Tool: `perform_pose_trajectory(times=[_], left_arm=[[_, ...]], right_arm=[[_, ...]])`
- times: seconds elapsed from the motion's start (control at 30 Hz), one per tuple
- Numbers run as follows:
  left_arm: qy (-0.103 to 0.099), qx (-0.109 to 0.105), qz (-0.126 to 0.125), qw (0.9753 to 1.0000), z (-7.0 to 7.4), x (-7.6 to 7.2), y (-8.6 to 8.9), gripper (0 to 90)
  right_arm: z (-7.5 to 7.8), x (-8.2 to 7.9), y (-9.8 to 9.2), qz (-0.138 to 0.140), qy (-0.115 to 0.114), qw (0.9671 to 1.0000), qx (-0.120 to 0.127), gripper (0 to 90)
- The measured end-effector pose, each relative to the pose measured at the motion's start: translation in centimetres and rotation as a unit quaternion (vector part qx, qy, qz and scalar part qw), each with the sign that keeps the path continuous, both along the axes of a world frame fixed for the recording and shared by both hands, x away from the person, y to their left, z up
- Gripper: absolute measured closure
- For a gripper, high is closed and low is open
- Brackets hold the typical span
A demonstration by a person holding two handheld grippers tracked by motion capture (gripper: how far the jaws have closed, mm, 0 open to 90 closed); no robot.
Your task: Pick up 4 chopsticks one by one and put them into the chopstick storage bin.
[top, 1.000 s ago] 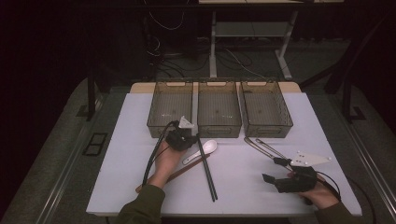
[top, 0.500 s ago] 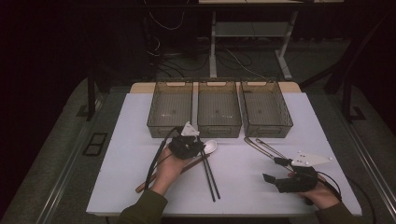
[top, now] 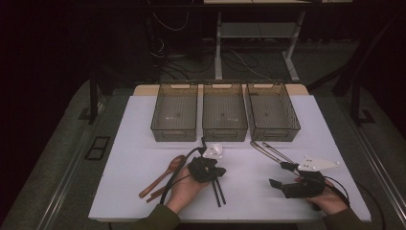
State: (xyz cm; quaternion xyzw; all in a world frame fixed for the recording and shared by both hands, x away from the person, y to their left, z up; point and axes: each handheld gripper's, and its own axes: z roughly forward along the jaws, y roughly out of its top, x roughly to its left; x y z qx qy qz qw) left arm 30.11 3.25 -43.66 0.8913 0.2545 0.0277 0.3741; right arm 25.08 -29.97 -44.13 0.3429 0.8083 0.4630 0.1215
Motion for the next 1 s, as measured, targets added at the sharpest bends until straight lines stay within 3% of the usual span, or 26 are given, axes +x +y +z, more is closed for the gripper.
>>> perform_pose_trajectory(times=[0.2,0.4,0.63,1.0], left_arm=[[0.018,0.003,-0.009,0.9998,-0.3,-0.6,0.2,89.0],[0.023,0.017,-0.021,0.9994,-0.4,-1.6,0.4,89.0],[0.035,0.016,-0.025,0.9989,-0.6,-2.4,1.0,89.0],[0.028,0.030,-0.034,0.9985,-0.4,-3.3,2.7,88.9]], right_arm=[[0.0,0.0,-0.1,0.000,0.000,1.0000,0.001,19.3],[0.0,0.0,0.0,0.002,-0.001,1.0000,0.000,19.3],[0.0,0.0,0.0,0.001,0.001,1.0000,0.001,19.3],[0.0,0.0,0.0,0.000,0.001,1.0000,0.000,19.3]])
